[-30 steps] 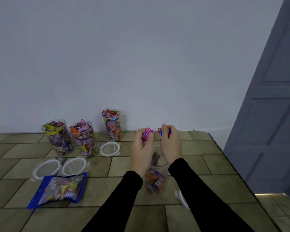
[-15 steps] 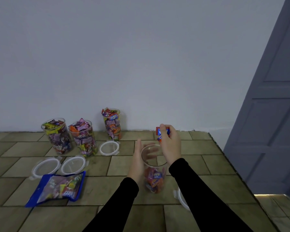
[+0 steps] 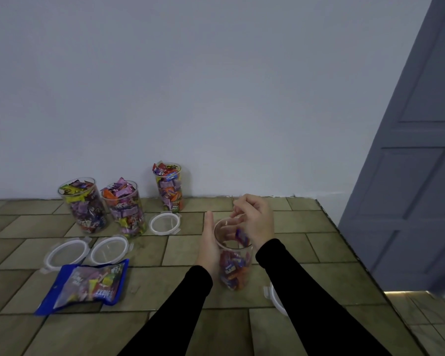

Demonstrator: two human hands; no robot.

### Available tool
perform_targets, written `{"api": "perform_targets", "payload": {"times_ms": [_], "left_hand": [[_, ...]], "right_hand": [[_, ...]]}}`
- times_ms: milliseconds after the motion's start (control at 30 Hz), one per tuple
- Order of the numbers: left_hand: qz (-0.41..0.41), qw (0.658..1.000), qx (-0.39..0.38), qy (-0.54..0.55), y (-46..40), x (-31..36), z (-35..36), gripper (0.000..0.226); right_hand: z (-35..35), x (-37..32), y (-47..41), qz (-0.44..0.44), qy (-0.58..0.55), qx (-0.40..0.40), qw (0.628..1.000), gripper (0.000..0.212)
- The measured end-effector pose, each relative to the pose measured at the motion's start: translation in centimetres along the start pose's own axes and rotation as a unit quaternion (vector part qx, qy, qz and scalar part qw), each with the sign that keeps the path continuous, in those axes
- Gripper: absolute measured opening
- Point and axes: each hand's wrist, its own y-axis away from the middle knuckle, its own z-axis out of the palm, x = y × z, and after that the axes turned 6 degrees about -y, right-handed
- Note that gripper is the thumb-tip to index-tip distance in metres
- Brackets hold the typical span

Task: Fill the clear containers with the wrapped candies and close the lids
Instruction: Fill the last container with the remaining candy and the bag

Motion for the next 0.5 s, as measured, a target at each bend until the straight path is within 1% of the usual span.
{"api": "perform_targets", "payload": {"times_ms": [133,200,267,333,433,500], "left_hand": [[0.019,0.999,-0.01,-0.034,-0.4,-0.1,-0.2,0.068],[0.019,0.997,-0.017,-0.073,-0.4,0.0,-0.3,0.07],[0.034,0.992,-0.009,-0.12,-0.3,0.3,-0.7,0.068],[0.076,0.981,0.011,-0.178,0.0,1.1,-1.2,0.053],[0.127,0.963,0.024,-0.235,1.0,2.8,-2.9,0.027],[0.15,0.951,0.026,-0.27,1.6,3.7,-4.5,0.02]], "right_hand": [[0.1,-0.5,0.4,0.009,0.051,-0.019,0.998,0.022],[0.0,-0.3,0.2,-0.024,0.103,-0.018,0.994,0.018],[0.1,-0.2,-0.2,-0.082,0.199,-0.031,0.976,0.01],[0.6,-0.5,-0.3,-0.124,0.27,-0.053,0.953,0.005],[2.6,-1.0,0.3,-0.169,0.293,-0.084,0.937,0.002],[4.3,-0.7,1.2,-0.196,0.296,-0.114,0.928,0.004]]}}
